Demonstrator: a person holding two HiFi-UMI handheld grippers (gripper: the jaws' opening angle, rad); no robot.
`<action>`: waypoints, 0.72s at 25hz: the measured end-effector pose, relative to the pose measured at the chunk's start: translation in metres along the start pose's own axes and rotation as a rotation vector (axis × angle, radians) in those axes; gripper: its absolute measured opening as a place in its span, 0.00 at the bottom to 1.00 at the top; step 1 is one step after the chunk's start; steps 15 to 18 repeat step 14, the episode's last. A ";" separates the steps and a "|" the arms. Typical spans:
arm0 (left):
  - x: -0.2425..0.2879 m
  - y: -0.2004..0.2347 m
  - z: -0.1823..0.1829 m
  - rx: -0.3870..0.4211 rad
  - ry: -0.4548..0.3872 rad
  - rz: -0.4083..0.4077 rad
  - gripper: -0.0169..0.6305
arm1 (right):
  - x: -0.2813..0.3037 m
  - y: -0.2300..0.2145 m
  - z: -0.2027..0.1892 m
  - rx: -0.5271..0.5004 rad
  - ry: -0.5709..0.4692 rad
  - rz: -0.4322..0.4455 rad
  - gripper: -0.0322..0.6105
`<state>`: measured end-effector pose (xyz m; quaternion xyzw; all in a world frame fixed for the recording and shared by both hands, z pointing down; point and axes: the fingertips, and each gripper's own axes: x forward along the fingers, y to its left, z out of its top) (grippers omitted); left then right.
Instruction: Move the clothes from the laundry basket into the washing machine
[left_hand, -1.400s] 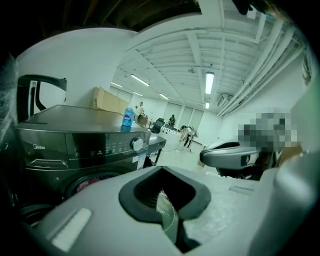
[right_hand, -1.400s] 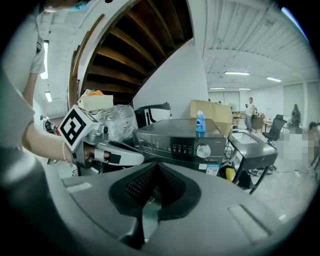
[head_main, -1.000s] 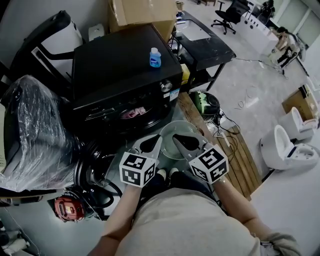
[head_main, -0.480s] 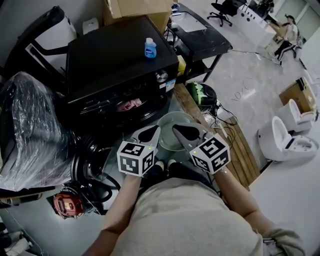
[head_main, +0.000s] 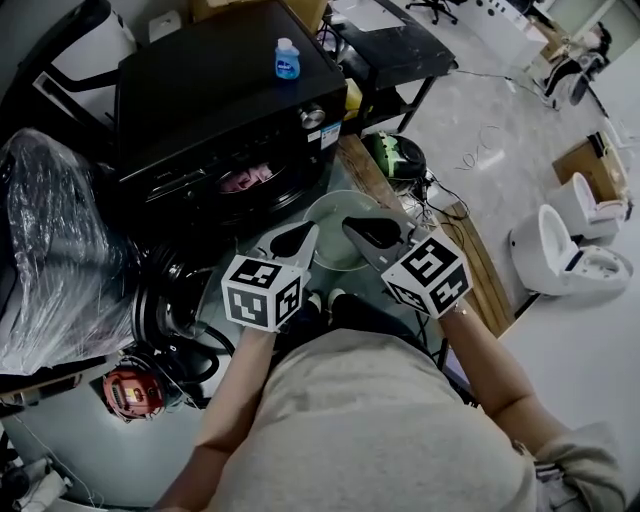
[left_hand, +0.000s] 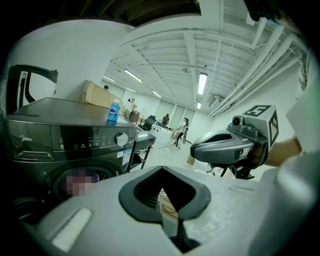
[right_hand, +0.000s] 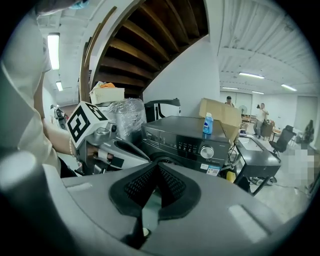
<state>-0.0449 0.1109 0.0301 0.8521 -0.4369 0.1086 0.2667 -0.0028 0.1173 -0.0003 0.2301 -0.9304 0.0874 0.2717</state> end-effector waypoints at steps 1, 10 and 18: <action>0.000 -0.001 -0.001 0.001 0.001 -0.002 0.03 | -0.001 0.001 0.000 -0.008 0.004 0.006 0.09; -0.007 -0.002 -0.003 0.006 0.001 0.005 0.03 | -0.006 0.013 -0.004 -0.052 0.046 0.057 0.09; -0.007 -0.007 -0.004 0.021 0.010 -0.013 0.03 | -0.010 0.015 -0.009 -0.067 0.075 0.087 0.09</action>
